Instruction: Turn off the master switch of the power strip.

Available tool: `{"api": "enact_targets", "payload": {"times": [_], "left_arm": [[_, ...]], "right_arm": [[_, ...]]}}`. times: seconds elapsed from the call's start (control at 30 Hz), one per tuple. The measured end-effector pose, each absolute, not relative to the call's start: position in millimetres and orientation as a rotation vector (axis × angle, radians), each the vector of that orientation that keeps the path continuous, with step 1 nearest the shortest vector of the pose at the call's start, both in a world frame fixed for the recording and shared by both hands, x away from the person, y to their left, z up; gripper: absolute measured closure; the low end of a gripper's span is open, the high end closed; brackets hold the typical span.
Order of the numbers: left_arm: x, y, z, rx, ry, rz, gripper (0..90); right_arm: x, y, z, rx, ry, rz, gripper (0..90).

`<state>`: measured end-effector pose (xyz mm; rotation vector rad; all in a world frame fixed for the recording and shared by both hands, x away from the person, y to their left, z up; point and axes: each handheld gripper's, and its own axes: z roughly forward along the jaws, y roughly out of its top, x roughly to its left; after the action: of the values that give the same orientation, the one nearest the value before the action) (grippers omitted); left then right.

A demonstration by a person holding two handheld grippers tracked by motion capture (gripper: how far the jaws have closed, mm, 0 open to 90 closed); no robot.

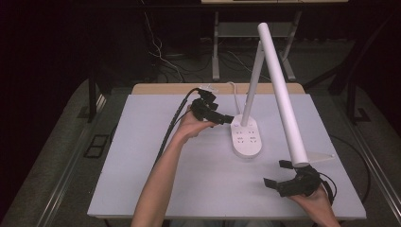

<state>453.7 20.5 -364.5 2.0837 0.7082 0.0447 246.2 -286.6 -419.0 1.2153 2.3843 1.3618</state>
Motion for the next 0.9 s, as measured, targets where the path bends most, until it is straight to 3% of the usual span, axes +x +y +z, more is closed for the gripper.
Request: {"api": "enact_targets", "payload": {"times": [0.6, 0.9], "left_arm": [[460, 9, -378, 2.073, 0.757, 0.012, 21.3], [461, 2, -382, 2.07, 0.762, -0.009, 41.2]], "right_arm": [[247, -287, -419, 1.212, 2.385, 1.358, 0.4], [246, -287, -420, 1.218, 2.389, 1.356, 0.4]]}}
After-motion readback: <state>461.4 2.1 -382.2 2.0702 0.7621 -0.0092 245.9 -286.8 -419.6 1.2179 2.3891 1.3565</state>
